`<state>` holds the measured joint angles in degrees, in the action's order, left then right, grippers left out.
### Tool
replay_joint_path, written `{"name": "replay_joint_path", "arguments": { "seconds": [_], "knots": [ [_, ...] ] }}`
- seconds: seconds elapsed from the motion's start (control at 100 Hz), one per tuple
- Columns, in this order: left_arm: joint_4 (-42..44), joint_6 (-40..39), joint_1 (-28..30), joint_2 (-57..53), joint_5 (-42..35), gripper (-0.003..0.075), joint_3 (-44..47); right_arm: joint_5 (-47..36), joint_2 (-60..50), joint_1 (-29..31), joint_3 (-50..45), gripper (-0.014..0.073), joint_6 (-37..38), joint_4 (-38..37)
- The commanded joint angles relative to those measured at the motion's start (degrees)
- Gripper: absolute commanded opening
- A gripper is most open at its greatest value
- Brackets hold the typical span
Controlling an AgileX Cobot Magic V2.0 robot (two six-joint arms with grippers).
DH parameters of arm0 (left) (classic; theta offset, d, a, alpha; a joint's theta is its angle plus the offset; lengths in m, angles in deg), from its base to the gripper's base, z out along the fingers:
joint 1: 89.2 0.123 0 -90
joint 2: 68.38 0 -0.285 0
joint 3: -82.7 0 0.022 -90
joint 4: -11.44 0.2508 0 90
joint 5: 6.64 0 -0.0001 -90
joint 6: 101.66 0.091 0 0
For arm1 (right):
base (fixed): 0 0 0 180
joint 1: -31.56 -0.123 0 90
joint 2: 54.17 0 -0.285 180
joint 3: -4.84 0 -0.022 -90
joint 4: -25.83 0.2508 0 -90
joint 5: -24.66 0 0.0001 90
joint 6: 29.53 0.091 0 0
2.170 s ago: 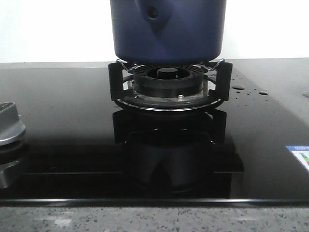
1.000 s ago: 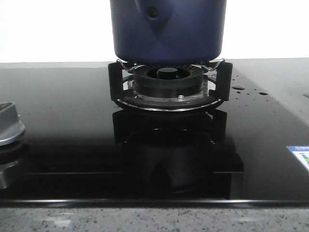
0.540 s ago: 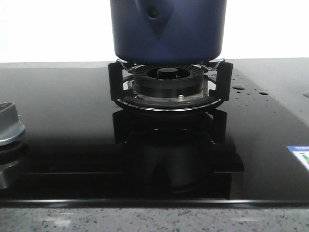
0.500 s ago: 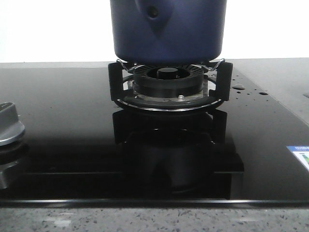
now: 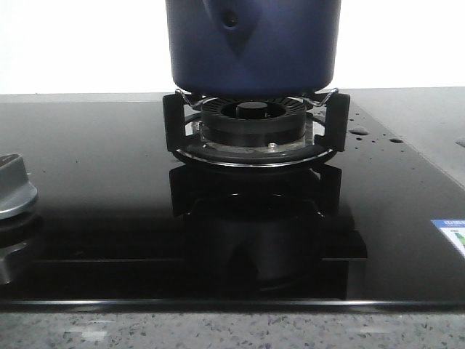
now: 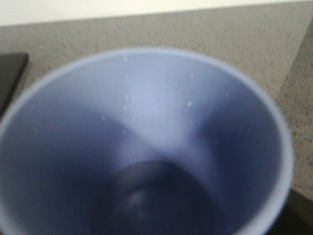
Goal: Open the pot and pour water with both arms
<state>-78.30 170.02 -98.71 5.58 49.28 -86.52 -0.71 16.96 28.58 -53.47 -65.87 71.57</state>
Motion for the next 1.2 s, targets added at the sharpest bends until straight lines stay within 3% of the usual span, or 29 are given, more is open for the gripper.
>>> {"name": "replay_joint_path", "arguments": {
  "seconds": [0.0,0.22,0.39,0.57,0.83,1.0,1.19],
  "knots": [
    [-5.9,-0.5,0.2,-1.1,0.1,0.0195,-1.8,-4.8,1.3,0.0,1.8,0.056,0.7,-1.1],
    [-5.9,-0.5,0.2,-1.1,0.1,0.0195,-1.8,-7.6,2.1,0.0,1.8,0.0324,1.1,-3.6],
    [-5.4,-0.5,0.2,-1.1,0.1,0.0195,-1.8,-10.4,2.1,0.0,1.8,0.0223,1.1,-3.6],
    [-5.4,-0.5,0.2,-1.1,0.1,0.0195,-1.8,-11.6,1.4,0.0,1.8,0.0216,1.0,-4.7],
    [-5.4,-0.5,0.2,-1.1,-0.2,0.0195,-1.8,-10.9,-6.9,-4.0,4.2,0.0216,1.0,-22.2],
    [-5.4,-0.5,0.2,-1.4,-1.3,0.0195,-1.8,-6.6,-8.5,-6.6,11.4,0.0216,1.0,-25.8],
    [-3.7,-2.0,0.3,-3.0,-2.0,0.0195,-1.8,3.6,-7.3,-8.9,21.6,0.0216,1.0,-30.8]
  ]
}}
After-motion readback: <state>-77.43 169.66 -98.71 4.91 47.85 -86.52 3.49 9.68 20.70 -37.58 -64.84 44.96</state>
